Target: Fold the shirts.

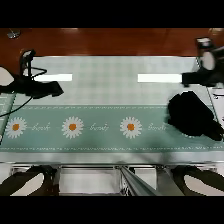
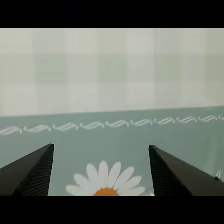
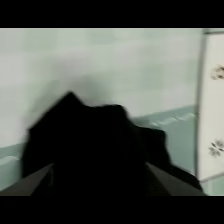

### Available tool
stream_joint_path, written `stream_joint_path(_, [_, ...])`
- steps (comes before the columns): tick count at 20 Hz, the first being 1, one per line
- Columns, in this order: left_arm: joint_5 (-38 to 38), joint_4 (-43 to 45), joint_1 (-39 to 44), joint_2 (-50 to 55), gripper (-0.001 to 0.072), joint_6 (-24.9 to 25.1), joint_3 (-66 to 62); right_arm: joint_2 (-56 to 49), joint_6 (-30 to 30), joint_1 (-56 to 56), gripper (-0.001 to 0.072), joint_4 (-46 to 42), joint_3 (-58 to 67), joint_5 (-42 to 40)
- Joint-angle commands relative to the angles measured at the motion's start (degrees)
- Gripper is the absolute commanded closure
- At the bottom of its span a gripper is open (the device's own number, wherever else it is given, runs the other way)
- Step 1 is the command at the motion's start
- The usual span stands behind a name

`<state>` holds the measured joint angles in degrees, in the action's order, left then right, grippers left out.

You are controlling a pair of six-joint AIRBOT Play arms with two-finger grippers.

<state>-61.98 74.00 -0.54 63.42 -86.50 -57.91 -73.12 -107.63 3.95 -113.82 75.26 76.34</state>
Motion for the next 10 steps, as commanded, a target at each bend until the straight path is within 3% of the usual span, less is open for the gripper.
stream_joint_path(1, [-2.4, -5.3, -5.1, -8.6, 0.0003, 3.0, 9.8, 10.9, -2.7, -15.3, 0.0084, -3.2, -7.7, 0.3])
stream_joint_path(3, [0.5, -9.9, -4.7, -15.8, 0.0003, 4.2, 18.1, 18.0, -3.8, -25.1, 0.0084, 10.4, -18.7, -10.6])
stream_joint_path(5, [1.6, -10.6, -2.8, -19.0, 0.0003, 4.2, 22.0, 20.6, 0.9, -29.5, 0.0084, 21.8, -27.7, -17.0])
stream_joint_path(10, [3.7, -10.6, 0.1, -17.9, 0.0003, 4.2, 22.4, 13.2, 5.8, -29.8, 0.0085, 26.8, -36.1, -25.3])
